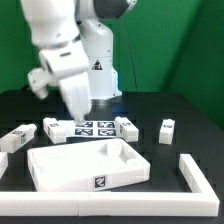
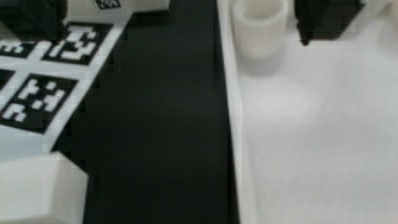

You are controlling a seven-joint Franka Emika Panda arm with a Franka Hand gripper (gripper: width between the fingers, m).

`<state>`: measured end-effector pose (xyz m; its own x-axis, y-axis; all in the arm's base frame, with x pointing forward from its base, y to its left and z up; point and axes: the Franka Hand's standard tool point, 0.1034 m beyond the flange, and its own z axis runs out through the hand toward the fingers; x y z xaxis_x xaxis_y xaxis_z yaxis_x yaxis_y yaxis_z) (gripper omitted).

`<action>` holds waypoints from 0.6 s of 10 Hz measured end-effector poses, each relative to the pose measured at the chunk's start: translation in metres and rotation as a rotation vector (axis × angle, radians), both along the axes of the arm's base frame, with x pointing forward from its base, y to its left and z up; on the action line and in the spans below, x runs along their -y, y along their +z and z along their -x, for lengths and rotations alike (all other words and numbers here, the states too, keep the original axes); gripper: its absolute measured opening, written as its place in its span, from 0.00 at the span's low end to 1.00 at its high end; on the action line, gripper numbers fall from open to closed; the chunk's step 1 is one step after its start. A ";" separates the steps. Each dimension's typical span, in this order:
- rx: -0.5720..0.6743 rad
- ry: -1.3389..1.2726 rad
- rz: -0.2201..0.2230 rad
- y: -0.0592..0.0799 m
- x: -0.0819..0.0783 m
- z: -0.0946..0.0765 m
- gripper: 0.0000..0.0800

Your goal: Assemble desk

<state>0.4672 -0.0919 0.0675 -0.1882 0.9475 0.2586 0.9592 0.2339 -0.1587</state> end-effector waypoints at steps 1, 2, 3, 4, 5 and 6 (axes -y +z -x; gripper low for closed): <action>0.007 -0.016 0.005 -0.010 0.007 -0.003 0.81; 0.034 -0.038 0.021 -0.018 0.018 -0.005 0.81; 0.077 -0.059 0.046 -0.022 0.028 -0.009 0.81; 0.093 -0.084 0.062 -0.027 0.029 -0.006 0.81; 0.092 -0.092 0.064 -0.032 0.025 -0.004 0.81; 0.085 -0.095 0.062 -0.038 0.022 -0.003 0.81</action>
Offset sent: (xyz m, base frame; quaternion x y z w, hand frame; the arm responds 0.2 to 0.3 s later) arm 0.0048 -0.0021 -0.0131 -0.1209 0.0071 0.0590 0.9909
